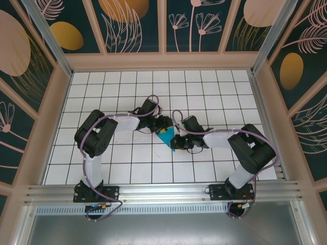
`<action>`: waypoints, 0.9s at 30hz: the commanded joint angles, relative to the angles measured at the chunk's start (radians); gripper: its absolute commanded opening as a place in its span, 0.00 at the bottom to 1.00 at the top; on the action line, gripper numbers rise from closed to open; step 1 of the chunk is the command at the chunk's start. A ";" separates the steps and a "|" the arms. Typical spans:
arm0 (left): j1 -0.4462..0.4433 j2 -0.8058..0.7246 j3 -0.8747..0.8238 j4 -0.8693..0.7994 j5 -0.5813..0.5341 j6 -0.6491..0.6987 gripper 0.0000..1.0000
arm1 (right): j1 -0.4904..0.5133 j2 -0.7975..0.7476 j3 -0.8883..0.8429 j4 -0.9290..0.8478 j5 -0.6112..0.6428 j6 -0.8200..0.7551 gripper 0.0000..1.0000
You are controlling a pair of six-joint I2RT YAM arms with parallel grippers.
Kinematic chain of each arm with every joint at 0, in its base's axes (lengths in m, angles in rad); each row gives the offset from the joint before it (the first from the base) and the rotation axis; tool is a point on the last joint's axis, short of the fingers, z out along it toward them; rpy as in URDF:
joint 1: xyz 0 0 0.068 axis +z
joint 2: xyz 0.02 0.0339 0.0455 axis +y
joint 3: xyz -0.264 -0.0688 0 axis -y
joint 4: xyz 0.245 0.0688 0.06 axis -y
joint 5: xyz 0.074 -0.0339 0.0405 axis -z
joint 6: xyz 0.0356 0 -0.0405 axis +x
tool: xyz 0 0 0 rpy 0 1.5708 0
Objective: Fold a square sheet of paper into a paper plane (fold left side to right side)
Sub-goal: Fourth fold the wing at the center of the table.
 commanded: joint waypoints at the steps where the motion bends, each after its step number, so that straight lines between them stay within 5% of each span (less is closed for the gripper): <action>1: 0.038 0.050 0.027 -0.058 -0.100 0.055 0.49 | 0.018 0.025 -0.056 -0.183 0.034 -0.017 0.16; 21: 0.149 0.095 0.150 -0.090 -0.102 0.110 0.50 | 0.022 0.034 -0.056 -0.189 0.036 -0.008 0.16; 27: 0.156 0.006 0.176 -0.136 -0.127 0.162 0.51 | 0.022 0.042 -0.048 -0.171 0.039 -0.001 0.16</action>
